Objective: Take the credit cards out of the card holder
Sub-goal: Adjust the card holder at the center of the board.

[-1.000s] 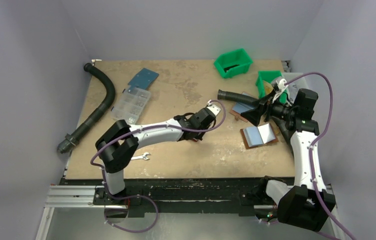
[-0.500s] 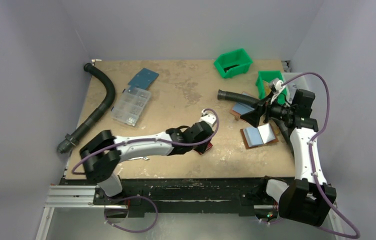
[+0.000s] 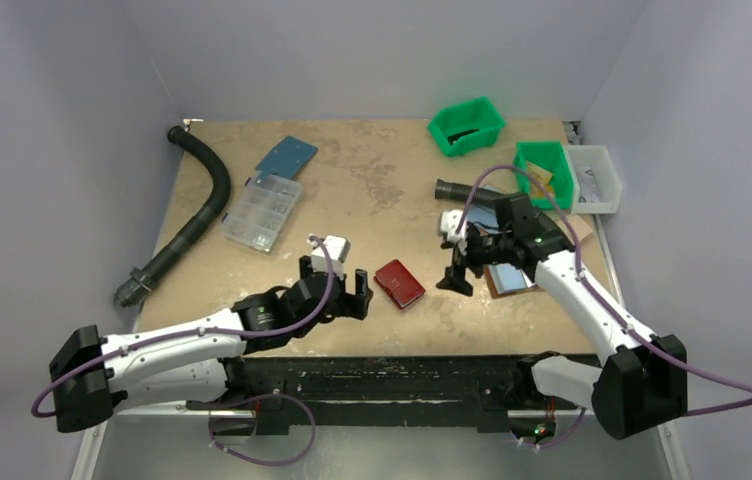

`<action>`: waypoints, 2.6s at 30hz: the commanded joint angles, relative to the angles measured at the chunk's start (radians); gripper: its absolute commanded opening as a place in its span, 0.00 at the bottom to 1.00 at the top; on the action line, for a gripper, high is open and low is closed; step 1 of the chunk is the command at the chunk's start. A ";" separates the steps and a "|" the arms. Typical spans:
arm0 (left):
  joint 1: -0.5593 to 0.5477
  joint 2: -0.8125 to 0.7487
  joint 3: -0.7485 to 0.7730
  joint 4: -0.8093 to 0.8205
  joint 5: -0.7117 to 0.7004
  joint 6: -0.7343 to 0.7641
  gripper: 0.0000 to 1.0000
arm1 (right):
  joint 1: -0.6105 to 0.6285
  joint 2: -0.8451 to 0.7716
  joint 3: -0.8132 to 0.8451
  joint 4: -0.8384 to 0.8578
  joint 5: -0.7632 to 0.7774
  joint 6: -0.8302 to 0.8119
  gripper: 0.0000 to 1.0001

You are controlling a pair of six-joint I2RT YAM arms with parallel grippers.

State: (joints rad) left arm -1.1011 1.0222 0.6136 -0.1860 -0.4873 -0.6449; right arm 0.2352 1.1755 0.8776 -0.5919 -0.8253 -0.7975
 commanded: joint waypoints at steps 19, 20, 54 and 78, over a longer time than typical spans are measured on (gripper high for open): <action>0.004 -0.201 -0.133 0.015 -0.180 -0.197 0.89 | 0.629 0.166 -0.219 0.485 0.616 -0.178 0.71; 0.004 -0.199 -0.133 0.013 -0.179 -0.200 0.89 | 0.637 0.175 -0.219 0.487 0.633 -0.178 0.68; 0.004 -0.347 -0.148 -0.041 -0.211 -0.198 0.82 | 0.267 0.226 -0.069 0.584 0.411 0.528 0.00; 0.010 -0.039 -0.247 0.370 -0.008 -0.294 0.81 | 0.188 0.344 0.175 0.234 0.203 0.242 0.67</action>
State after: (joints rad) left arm -1.1000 0.9306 0.3824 0.0086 -0.5285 -0.8783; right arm 0.4202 1.4731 0.9585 -0.3038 -0.4980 -0.5125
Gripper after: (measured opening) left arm 0.822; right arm 0.691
